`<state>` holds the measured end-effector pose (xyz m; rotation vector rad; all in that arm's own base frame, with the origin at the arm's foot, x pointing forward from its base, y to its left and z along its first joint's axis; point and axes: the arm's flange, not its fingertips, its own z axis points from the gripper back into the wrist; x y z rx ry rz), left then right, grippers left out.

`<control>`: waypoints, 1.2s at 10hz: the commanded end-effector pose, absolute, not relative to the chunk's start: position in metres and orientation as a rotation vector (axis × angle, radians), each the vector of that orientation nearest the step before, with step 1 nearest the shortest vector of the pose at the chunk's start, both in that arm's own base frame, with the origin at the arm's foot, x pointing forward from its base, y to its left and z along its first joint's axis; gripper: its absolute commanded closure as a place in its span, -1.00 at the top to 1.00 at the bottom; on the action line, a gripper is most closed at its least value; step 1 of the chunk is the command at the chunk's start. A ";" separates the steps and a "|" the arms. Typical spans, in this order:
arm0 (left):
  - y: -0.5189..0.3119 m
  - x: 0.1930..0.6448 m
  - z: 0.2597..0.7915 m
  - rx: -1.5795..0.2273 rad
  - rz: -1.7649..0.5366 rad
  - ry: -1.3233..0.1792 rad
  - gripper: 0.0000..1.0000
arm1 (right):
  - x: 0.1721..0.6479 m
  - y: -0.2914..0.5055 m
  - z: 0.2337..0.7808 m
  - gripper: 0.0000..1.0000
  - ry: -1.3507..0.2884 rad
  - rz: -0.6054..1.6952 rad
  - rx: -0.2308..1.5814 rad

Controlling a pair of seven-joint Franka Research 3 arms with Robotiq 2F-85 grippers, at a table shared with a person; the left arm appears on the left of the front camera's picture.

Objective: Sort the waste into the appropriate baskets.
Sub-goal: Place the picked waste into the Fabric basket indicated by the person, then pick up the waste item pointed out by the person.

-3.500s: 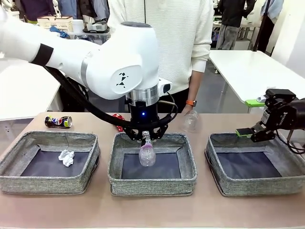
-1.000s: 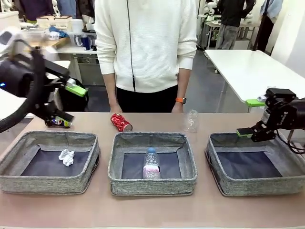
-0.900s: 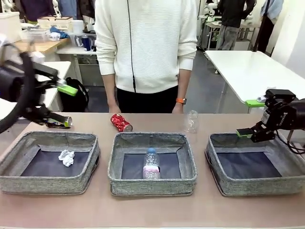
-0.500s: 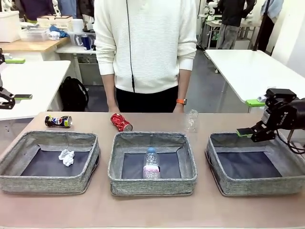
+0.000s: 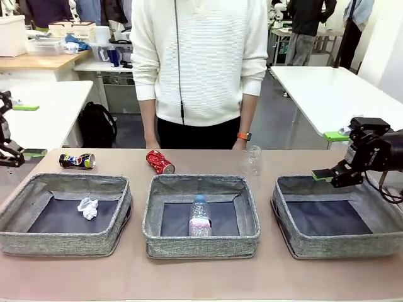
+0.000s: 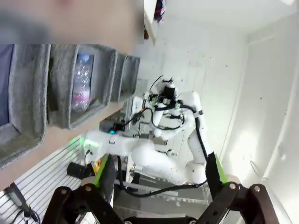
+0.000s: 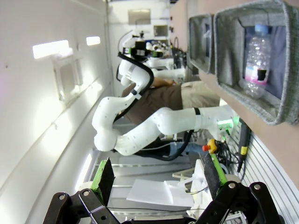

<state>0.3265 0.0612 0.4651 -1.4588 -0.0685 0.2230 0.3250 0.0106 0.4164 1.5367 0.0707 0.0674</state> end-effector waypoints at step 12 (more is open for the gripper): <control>0.059 0.325 0.477 -1.467 0.249 -0.115 1.00 | 0.327 0.013 0.417 1.00 0.043 0.088 1.557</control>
